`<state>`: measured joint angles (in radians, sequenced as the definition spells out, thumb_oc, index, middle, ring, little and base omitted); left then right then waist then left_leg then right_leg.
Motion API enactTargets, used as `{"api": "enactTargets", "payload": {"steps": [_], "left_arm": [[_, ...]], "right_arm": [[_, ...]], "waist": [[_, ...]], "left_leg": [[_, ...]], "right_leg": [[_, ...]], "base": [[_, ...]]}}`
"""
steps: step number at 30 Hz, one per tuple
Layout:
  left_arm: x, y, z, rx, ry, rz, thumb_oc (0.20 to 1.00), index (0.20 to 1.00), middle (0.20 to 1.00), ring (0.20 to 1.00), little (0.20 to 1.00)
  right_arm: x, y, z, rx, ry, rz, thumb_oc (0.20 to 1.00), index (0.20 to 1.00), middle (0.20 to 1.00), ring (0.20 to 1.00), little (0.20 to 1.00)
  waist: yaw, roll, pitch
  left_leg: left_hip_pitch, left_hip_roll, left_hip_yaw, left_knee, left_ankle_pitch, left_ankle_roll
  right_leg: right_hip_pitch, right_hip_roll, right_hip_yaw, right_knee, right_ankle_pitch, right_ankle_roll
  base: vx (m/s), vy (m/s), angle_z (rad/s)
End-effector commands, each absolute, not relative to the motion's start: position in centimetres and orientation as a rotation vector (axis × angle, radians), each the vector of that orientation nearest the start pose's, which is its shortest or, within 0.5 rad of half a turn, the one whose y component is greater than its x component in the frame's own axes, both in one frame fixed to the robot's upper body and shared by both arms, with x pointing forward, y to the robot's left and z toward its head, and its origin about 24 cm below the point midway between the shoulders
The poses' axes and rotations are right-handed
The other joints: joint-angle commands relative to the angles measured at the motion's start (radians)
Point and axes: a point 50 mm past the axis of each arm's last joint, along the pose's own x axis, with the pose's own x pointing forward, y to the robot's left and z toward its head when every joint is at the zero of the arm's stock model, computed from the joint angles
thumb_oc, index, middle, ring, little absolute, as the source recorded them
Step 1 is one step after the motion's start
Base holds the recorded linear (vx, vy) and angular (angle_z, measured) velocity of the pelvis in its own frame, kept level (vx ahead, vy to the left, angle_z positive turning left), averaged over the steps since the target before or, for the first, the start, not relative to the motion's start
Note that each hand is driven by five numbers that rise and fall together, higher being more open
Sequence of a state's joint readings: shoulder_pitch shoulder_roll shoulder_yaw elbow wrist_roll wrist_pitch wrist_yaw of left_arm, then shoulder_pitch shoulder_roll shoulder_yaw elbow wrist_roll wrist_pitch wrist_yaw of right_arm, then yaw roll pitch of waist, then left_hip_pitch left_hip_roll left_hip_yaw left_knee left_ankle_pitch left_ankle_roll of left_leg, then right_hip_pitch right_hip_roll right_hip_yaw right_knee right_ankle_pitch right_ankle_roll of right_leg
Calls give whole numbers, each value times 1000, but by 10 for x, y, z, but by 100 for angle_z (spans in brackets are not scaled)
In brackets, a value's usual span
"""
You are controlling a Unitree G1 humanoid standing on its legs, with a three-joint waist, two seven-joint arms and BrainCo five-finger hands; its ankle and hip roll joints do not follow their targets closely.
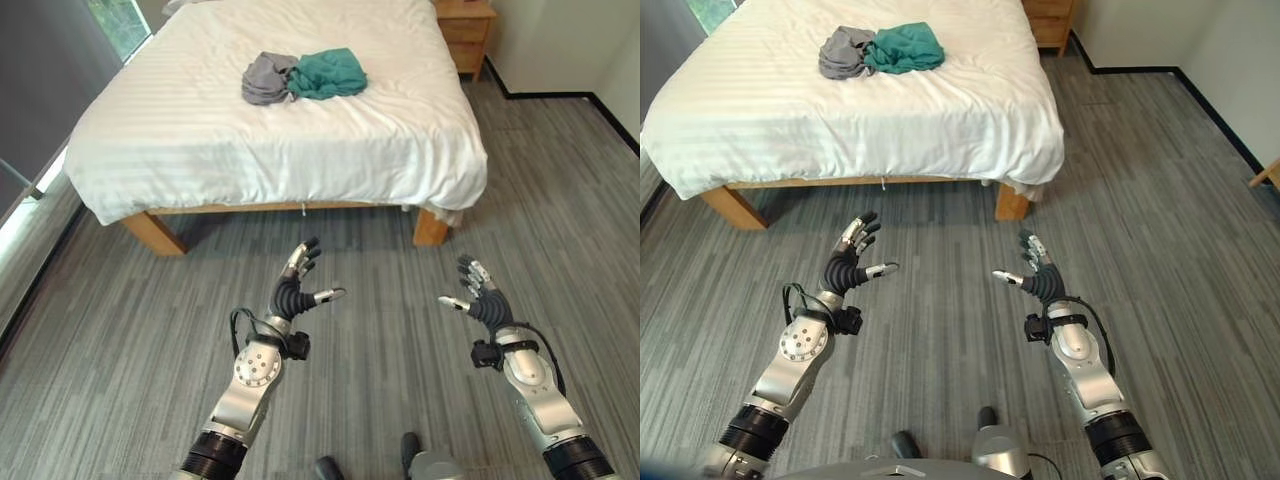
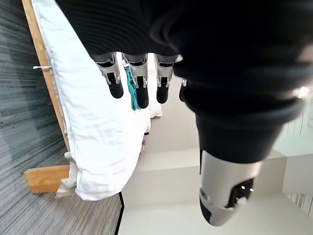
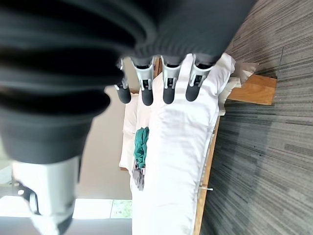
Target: Pick up bed clothes into laundry basket.
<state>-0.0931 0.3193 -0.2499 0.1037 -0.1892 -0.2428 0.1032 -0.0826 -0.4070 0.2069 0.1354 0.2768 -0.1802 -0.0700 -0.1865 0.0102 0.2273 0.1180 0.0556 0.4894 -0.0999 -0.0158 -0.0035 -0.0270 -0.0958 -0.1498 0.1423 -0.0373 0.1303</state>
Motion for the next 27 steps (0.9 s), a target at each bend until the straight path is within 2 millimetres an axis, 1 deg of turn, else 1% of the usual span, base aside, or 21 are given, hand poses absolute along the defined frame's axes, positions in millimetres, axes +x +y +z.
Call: {"api": "enactTargets", "payload": {"steps": [1, 3, 5, 7, 8, 11, 12, 13, 14, 15, 16, 17, 18, 20, 21, 22, 23, 24, 25, 26, 27], "left_arm": [[267, 157, 67, 111, -245, -136, 1000, 1000, 1000, 1000, 1000], [269, 151, 65, 69, -229, -147, 1000, 1000, 1000, 1000, 1000], [269, 148, 63, 49, -219, -160, 1000, 1000, 1000, 1000, 1000], [269, 146, 64, 47, -220, -166, 1000, 1000, 1000, 1000, 1000], [269, 143, 62, 51, -217, -177, 1000, 1000, 1000, 1000, 1000], [270, 139, 61, 39, -211, -177, 1000, 1000, 1000, 1000, 1000], [270, 139, 61, 21, -211, -168, 1000, 1000, 1000, 1000, 1000], [271, 140, 61, 21, -212, -168, 1000, 1000, 1000, 1000, 1000], [271, 140, 61, 8, -207, -161, 1000, 1000, 1000, 1000, 1000], [270, 142, 61, -2, -204, -160, 1000, 1000, 1000, 1000, 1000], [271, 142, 64, -1, -217, -154, 1000, 1000, 1000, 1000, 1000], [271, 142, 65, 0, -218, -154, 1000, 1000, 1000, 1000, 1000], [276, 137, 70, -3, -241, -141, 1000, 1000, 1000, 1000, 1000], [278, 135, 71, -13, -246, -136, 1000, 1000, 1000, 1000, 1000], [280, 134, 70, -25, -243, -135, 1000, 1000, 1000, 1000, 1000], [280, 134, 69, -35, -234, -137, 1000, 1000, 1000, 1000, 1000], [278, 137, 67, -45, -225, -132, 1000, 1000, 1000, 1000, 1000], [276, 139, 65, -49, -219, -121, 1000, 1000, 1000, 1000, 1000], [275, 140, 65, -61, -219, -115, 1000, 1000, 1000, 1000, 1000], [275, 140, 64, -62, -218, -115, 1000, 1000, 1000, 1000, 1000], [270, 141, 60, -58, -196, -134, 1000, 1000, 1000, 1000, 1000]], "right_arm": [[271, -166, 69, -76, -191, 179, 1000, 1000, 1000, 1000, 1000], [270, -167, 71, -61, -196, 174, 1000, 1000, 1000, 1000, 1000], [269, -169, 69, -69, -185, 169, 1000, 1000, 1000, 1000, 1000], [269, -170, 67, -76, -182, 162, 1000, 1000, 1000, 1000, 1000], [268, -176, 68, -120, -186, 145, 1000, 1000, 1000, 1000, 1000], [268, -179, 71, -146, -196, 140, 1000, 1000, 1000, 1000, 1000], [270, -181, 76, -170, -214, 146, 1000, 1000, 1000, 1000, 1000], [270, -180, 76, -170, -215, 146, 1000, 1000, 1000, 1000, 1000], [272, -182, 77, -175, -216, 139, 1000, 1000, 1000, 1000, 1000], [274, -181, 78, -169, -215, 137, 1000, 1000, 1000, 1000, 1000], [275, -181, 79, -167, -218, 140, 1000, 1000, 1000, 1000, 1000], [275, -180, 80, -165, -219, 139, 1000, 1000, 1000, 1000, 1000], [276, -179, 75, -161, -201, 134, 1000, 1000, 1000, 1000, 1000], [277, -179, 75, -163, -200, 127, 1000, 1000, 1000, 1000, 1000], [278, -179, 74, -163, -193, 126, 1000, 1000, 1000, 1000, 1000], [279, -179, 73, -181, -185, 138, 1000, 1000, 1000, 1000, 1000], [278, -181, 71, -193, -173, 149, 1000, 1000, 1000, 1000, 1000], [278, -183, 69, -200, -164, 147, 1000, 1000, 1000, 1000, 1000], [278, -185, 67, -200, -156, 141, 1000, 1000, 1000, 1000, 1000], [277, -185, 67, -200, -155, 141, 1000, 1000, 1000, 1000, 1000], [277, -185, 63, -227, -135, 154, 1000, 1000, 1000, 1000, 1000]], "waist": [[19, -36, -27], [-5, -37, -26], [-20, -35, -31], [-31, -34, -34], [-29, -32, -46], [-26, -26, -58], [-15, -25, -59], [-16, -28, -61], [-4, -36, -56], [12, -43, -46], [30, -61, -29], [27, -64, -32], [58, -121, -3], [60, -120, 1], [63, -118, 2], [72, -99, -8], [81, -56, -13], [90, -46, -14], [98, -41, -14], [98, -42, -14], [95, -26, -39]], "left_leg": [[79, -32, -60, 13, -56, 3], [101, -42, -75, 13, -81, -7], [121, -45, -92, 13, -99, -17], [132, -44, -98, 13, -107, -20], [157, -50, -108, 13, -131, -22], [187, -54, -124, 13, -132, -29], [148, -24, -122, 162, -87, -81], [141, -25, -123, 167, -85, -82], [79, 28, -122, 362, -10, -143], [37, 52, -138, 472, 51, -164], [-28, 51, -164, 597, 100, -197], [-37, 48, -167, 599, 104, -195], [-185, 37, -181, 725, 113, -205], [-229, 67, -171, 738, 84, -192], [-239, 79, -159, 687, 63, -169], [-218, 62, -141, 426, 31, -124], [-223, 86, -163, 177, 109, -131], [-241, 109, -167, 91, 166, -148], [-259, 127, -164, 46, 195, -160], [-254, 125, -163, 40, 198, -161], [-237, 142, -148, 13, 200, -158]], "right_leg": [[-123, -78, 6, 165, 214, 82], [-173, -50, -11, 57, 201, 52], [-179, -40, -53, -55, 208, 51], [-174, -40, -72, -85, 224, 54], [-128, -31, -91, -127, 193, 37], [-84, -8, -87, -146, 166, 19], [-23, 5, -99, -163, 140, -7], [-25, 3, -100, -165, 143, -9], [39, 16, -99, -192, 119, -39], [71, 22, -95, -207, 107, -60], [101, 16, -90, -218, 96, -77], [95, 13, -92, -218, 98, -78], [136, -25, -78, -230, 84, -82], [140, -25, -73, -230, 79, -81], [142, -26, -60, -230, 71, -76], [151, -25, -27, -230, 45, -51], [164, -16, -14, -230, 22, -25], [180, -25, -11, -230, 8, -17], [206, -36, -15, -230, -5, -9], [208, -38, -15, -230, -7, -9], [242, -27, 0, -230, -31, 2]], "base": [[137, -21, -11], [288, -58, 3], [274, -68, 44], [203, -54, 53], [260, -82, 37], [229, -114, 19], [259, -176, 29], [338, -263, 23], [250, -183, 21], [330, -239, 9], [144, -123, 1], [177, -180, -14], [188, -120, -29], [194, -47, -39], [399, 136, -58], [673, 287, -64], [730, 334, -62], [600, 261, -36], [330, 105, -40], [569, 134, -36], [406, 93, -42]]}}
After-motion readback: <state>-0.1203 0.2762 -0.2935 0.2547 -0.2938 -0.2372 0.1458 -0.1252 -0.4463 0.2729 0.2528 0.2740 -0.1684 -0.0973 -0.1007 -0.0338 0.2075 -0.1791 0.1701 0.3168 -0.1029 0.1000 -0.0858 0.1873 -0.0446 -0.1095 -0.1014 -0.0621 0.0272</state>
